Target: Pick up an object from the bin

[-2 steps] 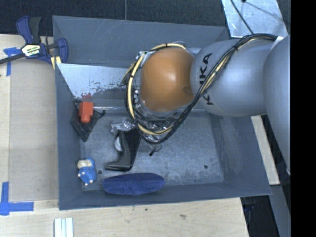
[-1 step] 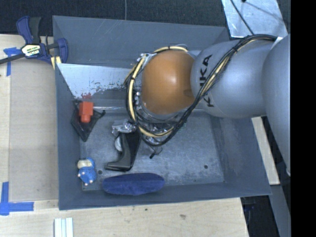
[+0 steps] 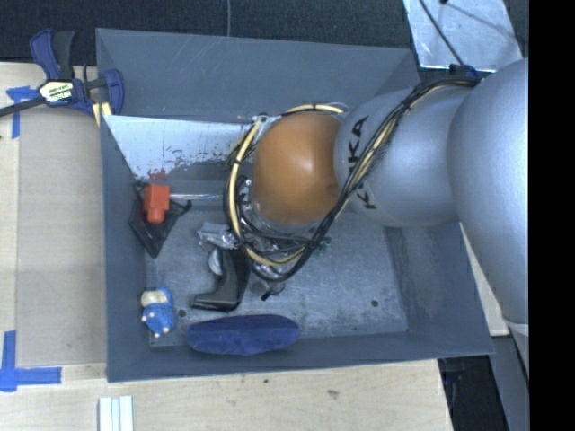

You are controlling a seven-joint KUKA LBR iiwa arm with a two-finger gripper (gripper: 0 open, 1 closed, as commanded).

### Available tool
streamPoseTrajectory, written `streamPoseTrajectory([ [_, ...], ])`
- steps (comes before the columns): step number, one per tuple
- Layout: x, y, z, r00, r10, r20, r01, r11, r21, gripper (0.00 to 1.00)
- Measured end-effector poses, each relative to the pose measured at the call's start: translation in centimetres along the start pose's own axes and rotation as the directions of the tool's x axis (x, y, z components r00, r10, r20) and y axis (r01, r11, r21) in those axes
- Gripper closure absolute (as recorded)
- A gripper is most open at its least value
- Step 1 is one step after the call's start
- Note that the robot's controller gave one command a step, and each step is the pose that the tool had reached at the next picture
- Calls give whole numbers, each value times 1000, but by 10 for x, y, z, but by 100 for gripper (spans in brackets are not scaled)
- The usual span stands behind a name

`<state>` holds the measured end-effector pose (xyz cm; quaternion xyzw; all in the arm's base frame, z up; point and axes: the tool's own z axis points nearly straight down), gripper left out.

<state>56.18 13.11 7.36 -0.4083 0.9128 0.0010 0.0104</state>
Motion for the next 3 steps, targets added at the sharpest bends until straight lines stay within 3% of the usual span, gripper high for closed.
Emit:
streamPoseTrajectory([
  [1,-2,-1,-2,1000,3,5,-3,1000,1,0],
  [2,-4,-2,-4,1000,3,16,-3,1000,5,100],
  [3,-5,-2,-31,1000,6,-19,-6,1000,-6,100],
])
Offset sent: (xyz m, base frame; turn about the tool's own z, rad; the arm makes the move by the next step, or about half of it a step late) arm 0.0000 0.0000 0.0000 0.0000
